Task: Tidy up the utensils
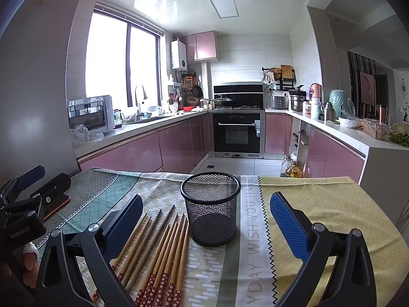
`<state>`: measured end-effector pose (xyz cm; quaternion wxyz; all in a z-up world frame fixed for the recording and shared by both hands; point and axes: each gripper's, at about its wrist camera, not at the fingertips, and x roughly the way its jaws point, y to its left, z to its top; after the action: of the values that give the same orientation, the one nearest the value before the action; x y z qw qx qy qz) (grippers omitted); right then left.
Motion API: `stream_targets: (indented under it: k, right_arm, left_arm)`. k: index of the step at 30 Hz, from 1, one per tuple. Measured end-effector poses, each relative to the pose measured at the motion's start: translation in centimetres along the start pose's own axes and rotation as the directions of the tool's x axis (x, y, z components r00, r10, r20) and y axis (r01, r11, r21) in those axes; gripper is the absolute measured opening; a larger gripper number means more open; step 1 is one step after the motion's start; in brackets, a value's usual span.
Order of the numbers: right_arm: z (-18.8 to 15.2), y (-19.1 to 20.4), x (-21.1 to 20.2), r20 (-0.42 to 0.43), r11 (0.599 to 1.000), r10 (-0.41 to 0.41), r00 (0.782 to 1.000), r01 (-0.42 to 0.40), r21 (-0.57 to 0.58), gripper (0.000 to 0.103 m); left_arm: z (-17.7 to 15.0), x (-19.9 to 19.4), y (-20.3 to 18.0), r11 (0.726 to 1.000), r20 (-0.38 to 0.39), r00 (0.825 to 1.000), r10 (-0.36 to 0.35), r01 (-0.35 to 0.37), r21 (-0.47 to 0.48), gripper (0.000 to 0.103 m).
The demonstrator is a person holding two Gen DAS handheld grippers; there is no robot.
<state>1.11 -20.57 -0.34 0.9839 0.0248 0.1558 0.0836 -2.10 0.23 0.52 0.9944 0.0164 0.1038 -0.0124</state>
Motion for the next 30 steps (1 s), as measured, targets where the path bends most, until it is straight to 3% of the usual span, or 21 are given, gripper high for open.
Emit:
stream_targets:
  k: [30]
  right_arm:
    - [-0.18,-0.16,0.08,-0.004,1.000,0.003,1.000,-0.003,0.006,0.097]
  left_arm:
    - [-0.23,-0.03,-0.11,1.000,-0.010,1.000,-0.002,0.002,-0.002,0.097]
